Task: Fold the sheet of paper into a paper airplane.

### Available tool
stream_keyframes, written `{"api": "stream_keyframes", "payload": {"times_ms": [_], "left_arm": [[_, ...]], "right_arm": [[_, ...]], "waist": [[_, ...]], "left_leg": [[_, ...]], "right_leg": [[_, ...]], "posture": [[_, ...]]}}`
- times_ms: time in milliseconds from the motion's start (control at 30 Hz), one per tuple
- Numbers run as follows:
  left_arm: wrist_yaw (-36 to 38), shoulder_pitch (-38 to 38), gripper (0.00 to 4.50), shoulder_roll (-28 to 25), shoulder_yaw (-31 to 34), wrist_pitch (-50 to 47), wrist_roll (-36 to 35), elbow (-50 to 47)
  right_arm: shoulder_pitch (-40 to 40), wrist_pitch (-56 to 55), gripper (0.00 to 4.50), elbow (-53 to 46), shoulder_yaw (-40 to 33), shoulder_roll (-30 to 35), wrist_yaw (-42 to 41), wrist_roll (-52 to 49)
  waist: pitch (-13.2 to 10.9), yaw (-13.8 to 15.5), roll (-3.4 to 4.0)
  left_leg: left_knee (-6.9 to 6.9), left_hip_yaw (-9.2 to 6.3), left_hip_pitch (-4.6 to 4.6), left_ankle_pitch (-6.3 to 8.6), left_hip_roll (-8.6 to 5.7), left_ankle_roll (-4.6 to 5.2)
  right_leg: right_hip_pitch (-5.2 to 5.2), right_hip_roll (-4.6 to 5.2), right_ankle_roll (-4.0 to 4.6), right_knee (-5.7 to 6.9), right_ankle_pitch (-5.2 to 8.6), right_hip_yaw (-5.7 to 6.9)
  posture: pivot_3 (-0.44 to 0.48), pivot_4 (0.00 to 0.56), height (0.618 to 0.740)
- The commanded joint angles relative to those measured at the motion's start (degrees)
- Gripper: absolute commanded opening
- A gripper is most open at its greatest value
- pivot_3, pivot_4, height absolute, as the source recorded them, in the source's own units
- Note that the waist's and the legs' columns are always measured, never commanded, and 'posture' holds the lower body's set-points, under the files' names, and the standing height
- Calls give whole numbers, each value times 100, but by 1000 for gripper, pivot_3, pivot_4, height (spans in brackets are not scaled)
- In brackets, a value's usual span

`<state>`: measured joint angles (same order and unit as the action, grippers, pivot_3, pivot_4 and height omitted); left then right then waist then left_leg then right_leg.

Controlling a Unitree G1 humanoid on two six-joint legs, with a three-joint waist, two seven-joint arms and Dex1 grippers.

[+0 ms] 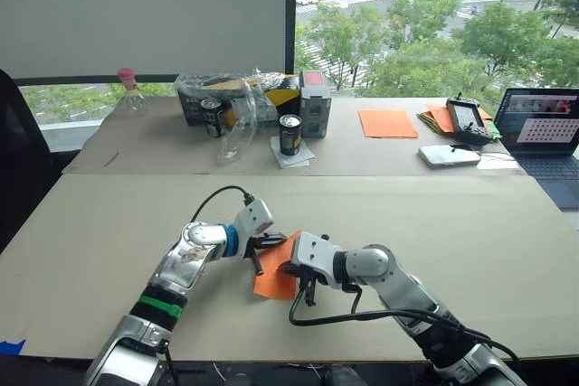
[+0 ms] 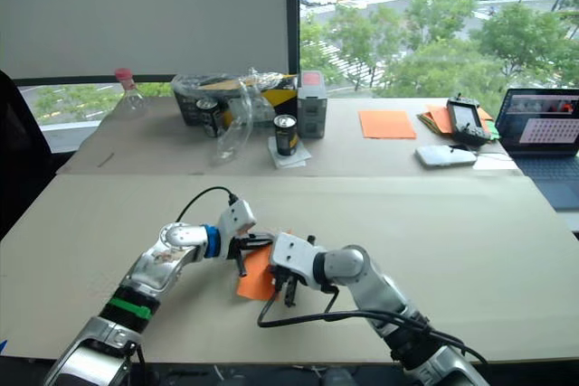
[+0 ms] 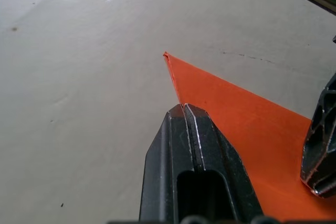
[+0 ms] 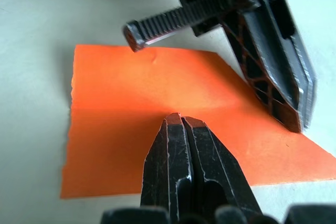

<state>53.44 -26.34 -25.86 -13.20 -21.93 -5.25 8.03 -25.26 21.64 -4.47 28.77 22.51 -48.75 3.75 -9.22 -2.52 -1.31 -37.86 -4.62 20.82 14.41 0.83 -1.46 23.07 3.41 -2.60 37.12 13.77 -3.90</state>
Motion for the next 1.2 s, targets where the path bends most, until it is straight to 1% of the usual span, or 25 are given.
{"api": "stream_keyframes", "payload": {"times_ms": [33, 133, 233, 367, 467, 567, 700, 733, 767, 867, 933, 967, 1033, 1067, 1133, 1200], "left_arm": [[-4, 539, 9, -305, 31, -413, -42, -563], [-9, 1066, 9, -546, 194, -632, -215, -1023], [-99, 1463, 9, -750, 443, -827, -358, -1284], [-127, 1554, 9, -888, 832, -1118, -697, -1346], [36, 1363, 9, -945, 1007, -1297, -1059, -1373], [101, 1053, 9, -870, 1272, -1517, -1498, -1371], [283, 897, 9, -748, 1601, -1614, -2083, -1411], [258, 846, 9, -721, 1656, -1526, -2103, -1321], [231, 808, 9, -706, 1684, -1463, -2107, -1252], [347, 325, 9, -715, 1844, -2037, -2563, -885], [395, 42, 9, -763, 1806, -2236, -2651, -687], [404, -93, 257, -775, 1775, -2303, -2655, -560], [637, -412, 750, -928, 1449, -2717, -2641, -345], [536, -554, 1221, -996, 1113, -2675, -2305, -302], [348, -735, 1906, -1013, 802, -2618, -1980, -265], [701, -1229, 2569, -1010, 777, -3740, -2542, 1]], "right_arm": [[7, 93, 0, 569, 147, -1, -43, 162], [-81, 34, 0, 669, 159, -45, -86, 170], [-125, -38, 0, 726, 151, -31, -157, 179], [-202, -78, 0, 752, 111, -25, -208, 162], [-248, -64, 0, 627, -19, -3, -167, 128], [-142, 16, 0, 340, -138, 100, -184, 61], [-53, 83, 0, -65, -247, 260, -225, -8], [-44, 139, 0, -200, -311, 331, -264, -45], [-36, 182, 0, -295, -355, 384, -292, -76], [31, 419, 0, -827, -619, 646, -426, -288], [82, 551, 0, -1101, -739, 802, -470, -367], [100, 604, 0, -1200, -779, 864, -489, -406], [179, 767, 0, -1508, -929, 994, -509, -527], [235, 867, 0, -1700, -1016, 1076, -520, -578], [293, 964, 0, -1920, -1103, 1180, -488, -624], [364, 1125, 0, -2133, -1238, 1257, -427, -702]], "waist": [[1, -10, 1], [6, -26, 5], [8, -27, 7], [8, -14, 7], [7, -16, 8], [1, 0, 7], [-3, 27, 3], [-3, 25, 3], [-3, 29, 3], [-11, 32, -5], [-15, 32, -11], [-16, 19, -13], [-17, 3, -14], [-18, -8, -14], [-18, -10, -14], [-21, -11, -19]], "left_leg": [[0, 0, -3, 0, 0, 0], [8, 1, -13, 0, 3, 0], [12, 1, -23, 2, 6, 2], [15, 1, -66, 6, 7, 7], [15, 1, -66, 8, 7, 9], [15, 1, -56, 8, 6, 9], [12, 0, -9, 7, 1, 9], [9, 0, 10, 7, 0, 8], [8, 0, 20, 7, 0, 8], [8, -2, 36, 7, -1, 8], [7, -5, 46, 7, -1, 8], [7, -6, 47, 7, -1, 8], [7, -5, 48, 7, -1, 8], [7, -5, 50, 7, -1, 8], [8, -5, 51, 7, -1, 8], [8, -4, 52, 7, -1, 9]], "right_leg": [[-3, 0, 0, 0, 0, 0], [-6, -1, 1, 0, 1, 0], [-12, -2, 4, 0, 4, 0], [-58, -2, -38, -1, 36, 0], [-58, -2, -40, -2, 40, 0], [-48, -2, -39, -2, 40, 1], [-6, 3, -30, -2, 33, 1], [12, 5, 2, -2, 12, 1], [21, 5, 5, -2, 10, 1], [38, 5, 6, -2, 9, 2], [45, 4, 6, -1, 9, 6], [45, 3, 6, -2, 9, 8], [46, 3, 6, -2, 10, 8], [49, 2, 5, -3, 10, 8], [50, 2, 5, -3, 10, 7], [51, 2, 5, -3, 10, 7]], "posture": [[0, 150, 720], [0, 150, 720], [0, 150, 720], [0, 150, 720], [0, 150, 720], [0, 150, 720], [0, 150, 720], [0, 150, 720], [0, 150, 720], [0, 150, 720], [0, 150, 720], [0, 150, 720], [0, 150, 720], [0, 150, 720], [0, 150, 720], [0, 150, 720]]}}
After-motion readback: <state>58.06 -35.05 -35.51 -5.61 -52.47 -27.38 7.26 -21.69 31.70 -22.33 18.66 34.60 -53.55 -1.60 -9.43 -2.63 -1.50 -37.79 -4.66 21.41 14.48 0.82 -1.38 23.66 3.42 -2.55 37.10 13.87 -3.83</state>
